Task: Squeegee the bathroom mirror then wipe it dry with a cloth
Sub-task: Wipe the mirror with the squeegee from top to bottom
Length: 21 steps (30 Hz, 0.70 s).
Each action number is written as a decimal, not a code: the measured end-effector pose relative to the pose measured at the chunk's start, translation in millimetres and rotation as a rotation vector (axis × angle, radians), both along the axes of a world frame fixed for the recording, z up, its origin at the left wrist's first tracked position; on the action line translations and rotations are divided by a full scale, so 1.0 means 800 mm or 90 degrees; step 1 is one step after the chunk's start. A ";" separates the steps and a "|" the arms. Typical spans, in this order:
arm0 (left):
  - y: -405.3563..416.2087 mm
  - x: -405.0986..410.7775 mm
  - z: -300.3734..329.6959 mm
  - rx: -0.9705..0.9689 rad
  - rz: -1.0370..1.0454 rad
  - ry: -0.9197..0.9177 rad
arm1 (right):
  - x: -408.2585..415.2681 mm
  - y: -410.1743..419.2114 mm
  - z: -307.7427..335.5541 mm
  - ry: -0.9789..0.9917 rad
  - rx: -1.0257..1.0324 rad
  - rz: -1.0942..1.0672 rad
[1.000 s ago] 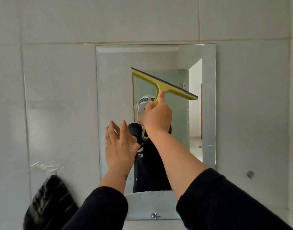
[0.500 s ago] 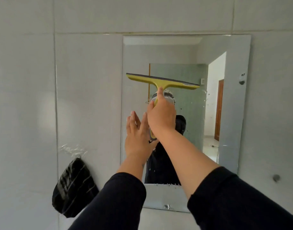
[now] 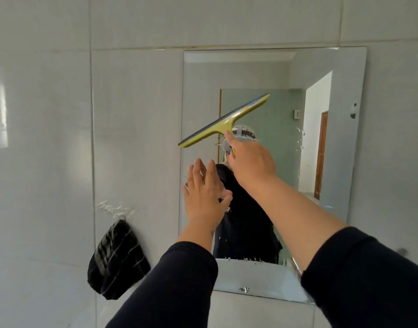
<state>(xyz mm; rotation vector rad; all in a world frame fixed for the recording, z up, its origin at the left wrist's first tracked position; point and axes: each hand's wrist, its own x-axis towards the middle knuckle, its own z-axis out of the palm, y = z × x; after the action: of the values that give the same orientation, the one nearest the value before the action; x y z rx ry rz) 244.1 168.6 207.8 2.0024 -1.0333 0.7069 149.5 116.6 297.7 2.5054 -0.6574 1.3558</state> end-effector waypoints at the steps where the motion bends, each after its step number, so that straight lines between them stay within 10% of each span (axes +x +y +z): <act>1: 0.001 -0.001 -0.001 -0.008 0.007 -0.007 | -0.005 -0.004 0.001 0.012 -0.009 -0.014; 21: -0.037 -0.050 -0.006 0.022 -0.005 -0.036 | -0.150 -0.067 0.014 0.057 -0.008 -0.157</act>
<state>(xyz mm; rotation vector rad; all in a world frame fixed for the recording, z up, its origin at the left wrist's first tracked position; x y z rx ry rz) 204.5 138.7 203.1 2.0176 -1.0925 0.7507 29.4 63.0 308.5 2.3638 -0.9007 1.1507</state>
